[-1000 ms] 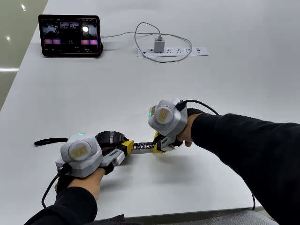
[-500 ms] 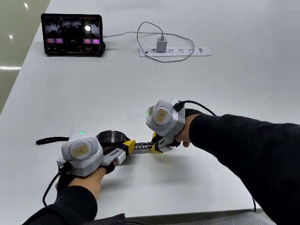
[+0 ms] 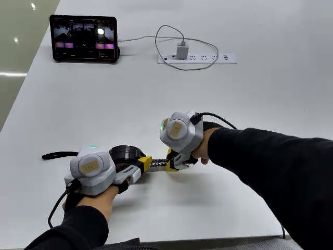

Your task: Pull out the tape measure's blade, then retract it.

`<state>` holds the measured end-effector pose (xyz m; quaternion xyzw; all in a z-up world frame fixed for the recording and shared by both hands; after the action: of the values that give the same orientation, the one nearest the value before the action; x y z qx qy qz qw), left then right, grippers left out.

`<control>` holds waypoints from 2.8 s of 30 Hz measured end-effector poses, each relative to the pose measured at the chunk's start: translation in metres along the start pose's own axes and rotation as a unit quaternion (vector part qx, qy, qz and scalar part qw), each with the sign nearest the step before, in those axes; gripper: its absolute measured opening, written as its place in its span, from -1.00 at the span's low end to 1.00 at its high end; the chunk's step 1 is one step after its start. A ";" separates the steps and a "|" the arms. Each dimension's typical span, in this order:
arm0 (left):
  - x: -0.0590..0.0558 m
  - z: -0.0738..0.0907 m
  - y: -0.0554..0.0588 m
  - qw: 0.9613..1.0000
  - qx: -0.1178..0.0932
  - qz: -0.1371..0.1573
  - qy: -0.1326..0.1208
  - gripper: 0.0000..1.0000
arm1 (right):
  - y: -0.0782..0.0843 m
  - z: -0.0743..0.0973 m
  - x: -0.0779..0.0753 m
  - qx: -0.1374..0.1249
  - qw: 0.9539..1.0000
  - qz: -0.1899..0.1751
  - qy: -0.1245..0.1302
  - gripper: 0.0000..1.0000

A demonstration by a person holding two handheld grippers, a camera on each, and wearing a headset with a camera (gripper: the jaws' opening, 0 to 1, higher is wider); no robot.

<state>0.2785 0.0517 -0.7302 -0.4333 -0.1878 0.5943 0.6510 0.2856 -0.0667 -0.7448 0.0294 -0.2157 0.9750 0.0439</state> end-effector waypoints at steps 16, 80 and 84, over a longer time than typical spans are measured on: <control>0.001 0.000 -0.001 1.000 0.003 0.004 -0.002 0.24 | -0.010 -0.005 -0.001 0.005 1.000 0.005 -0.003 -0.79; 0.002 0.000 -0.001 1.000 0.007 0.015 0.014 0.21 | -0.026 -0.014 0.001 -0.020 1.000 0.008 -0.012 -0.82; 0.001 0.000 0.000 1.000 0.006 0.004 0.014 0.21 | -0.026 -0.014 0.002 -0.023 1.000 -0.008 -0.012 -0.81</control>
<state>0.2791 0.0530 -0.7303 -0.4380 -0.1735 0.5922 0.6537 0.2860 -0.0372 -0.7462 0.0420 -0.2379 0.9691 0.0500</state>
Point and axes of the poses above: the centre of the closed fingertips' face, and the gripper's own axes: z roughly backward along the fingers, x roughly to its left, y roughly out of its underside, the point moved 4 cm from there along z, roughly backward along the fingers, and after that the axes turned 1 degree about x, right-handed, at the moved point
